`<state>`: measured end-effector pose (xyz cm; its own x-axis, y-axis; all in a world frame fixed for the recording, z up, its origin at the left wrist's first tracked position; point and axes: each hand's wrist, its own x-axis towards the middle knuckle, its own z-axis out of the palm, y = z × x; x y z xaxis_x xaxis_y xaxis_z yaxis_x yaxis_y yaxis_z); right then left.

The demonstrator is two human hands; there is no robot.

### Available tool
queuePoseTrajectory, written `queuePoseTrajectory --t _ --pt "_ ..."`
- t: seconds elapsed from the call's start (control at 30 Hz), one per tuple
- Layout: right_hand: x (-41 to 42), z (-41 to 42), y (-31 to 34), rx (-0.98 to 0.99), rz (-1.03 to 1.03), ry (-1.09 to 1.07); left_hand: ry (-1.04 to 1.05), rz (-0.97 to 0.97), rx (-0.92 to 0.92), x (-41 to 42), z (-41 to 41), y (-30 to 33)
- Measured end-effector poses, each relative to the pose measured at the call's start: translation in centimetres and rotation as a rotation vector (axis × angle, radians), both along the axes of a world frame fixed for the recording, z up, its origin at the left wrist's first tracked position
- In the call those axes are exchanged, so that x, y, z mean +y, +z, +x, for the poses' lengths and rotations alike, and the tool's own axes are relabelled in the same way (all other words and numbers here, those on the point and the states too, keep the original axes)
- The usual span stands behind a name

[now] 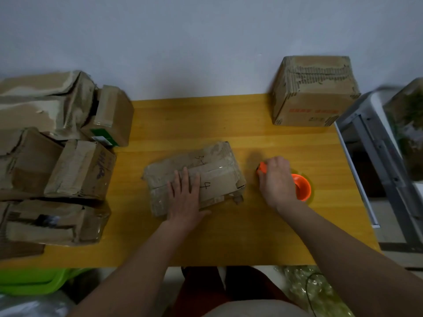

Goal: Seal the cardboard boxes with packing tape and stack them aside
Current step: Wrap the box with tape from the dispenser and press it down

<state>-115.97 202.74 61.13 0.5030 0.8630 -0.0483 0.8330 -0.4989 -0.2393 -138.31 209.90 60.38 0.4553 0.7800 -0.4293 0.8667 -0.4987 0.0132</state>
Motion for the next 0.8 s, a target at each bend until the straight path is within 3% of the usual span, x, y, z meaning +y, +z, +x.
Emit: queuePoseTrajectory --t 0.13,0.2,0.33,0.47,0.57,0.67,0.8 --pt "2.6 -5.7 1.0 0.099 0.046 0.468 -0.020 -0.033 0.051 0.1 -1.2 0.4" --pt "3.3 -7.7 0.6 0.136 -0.098 0.507 -0.035 -0.077 0.058 0.5 -1.6 0.6" --pt "3.9 -9.0 -0.9 0.044 -0.293 0.397 -0.058 -0.139 0.091 1.3 -2.5 0.7" --pt "4.9 -9.5 -1.1 -0.034 -0.289 0.156 -0.070 -0.172 0.082 1.5 -2.9 1.0" --pt "6.1 -8.9 -1.0 0.065 -0.242 0.070 0.035 -0.187 0.022 1.9 -3.7 1.4" --pt "7.0 -8.5 -0.9 0.255 -0.071 -0.078 0.220 -0.234 -0.159 2.0 -5.1 1.3" --pt "7.7 -8.0 -0.4 0.396 0.099 -0.239 0.671 -0.300 -0.640 2.7 -6.5 0.8"
